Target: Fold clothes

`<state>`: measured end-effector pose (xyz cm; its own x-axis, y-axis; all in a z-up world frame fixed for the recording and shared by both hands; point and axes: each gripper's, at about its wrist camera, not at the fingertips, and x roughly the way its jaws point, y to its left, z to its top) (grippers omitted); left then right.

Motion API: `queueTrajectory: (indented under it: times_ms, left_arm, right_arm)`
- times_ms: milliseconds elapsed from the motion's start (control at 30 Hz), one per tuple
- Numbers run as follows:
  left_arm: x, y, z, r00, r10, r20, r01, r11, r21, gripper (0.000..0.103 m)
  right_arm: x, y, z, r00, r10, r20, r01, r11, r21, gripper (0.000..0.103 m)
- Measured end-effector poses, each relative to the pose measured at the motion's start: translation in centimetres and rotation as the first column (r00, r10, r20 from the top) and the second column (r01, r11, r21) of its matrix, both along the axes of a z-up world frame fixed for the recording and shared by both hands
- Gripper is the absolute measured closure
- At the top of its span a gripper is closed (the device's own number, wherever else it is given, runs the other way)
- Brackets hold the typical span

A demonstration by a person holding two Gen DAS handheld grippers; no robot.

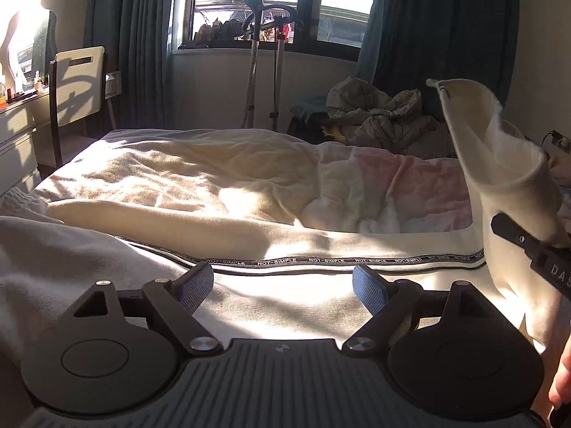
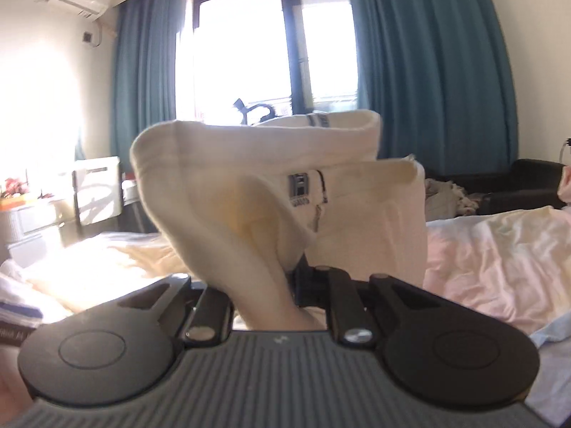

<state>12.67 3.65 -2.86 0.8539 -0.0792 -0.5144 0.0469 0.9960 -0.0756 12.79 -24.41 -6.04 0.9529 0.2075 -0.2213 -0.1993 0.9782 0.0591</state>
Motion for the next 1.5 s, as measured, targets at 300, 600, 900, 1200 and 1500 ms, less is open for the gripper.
queueTrajectory:
  times_ms: [300, 600, 900, 1200, 1500]
  left_arm:
    - [0.1, 4.4, 1.7, 0.997, 0.074, 0.034, -0.069, 0.991, -0.112, 0.016]
    - [0.1, 5.7, 1.7, 0.997, 0.063, 0.051, -0.053, 0.984, -0.172, 0.015]
    - [0.2, 3.4, -0.5, 1.000, -0.005, -0.008, 0.004, 0.994, -0.106, 0.015]
    - [1.2, 4.4, -2.0, 0.999, 0.007, -0.044, -0.014, 0.984, -0.177, 0.020]
    - [4.0, 2.8, -3.4, 0.995, -0.044, -0.093, 0.031, 0.990, -0.138, 0.043]
  right_arm:
    - [-0.8, 6.3, -4.3, 0.979, 0.139, -0.151, -0.165, 0.970, -0.179, 0.088]
    - [-3.5, 10.8, -4.4, 0.950, 0.264, -0.165, -0.290, 0.944, -0.160, 0.088]
    - [-4.1, 10.4, -4.2, 0.932, 0.287, -0.221, -0.311, 0.947, -0.085, 0.053]
    - [-7.1, 7.0, 0.3, 0.913, 0.344, -0.221, -0.319, 0.937, 0.143, 0.050]
    - [-4.1, 6.0, -2.7, 0.911, 0.252, -0.326, -0.211, 0.965, 0.157, 0.052]
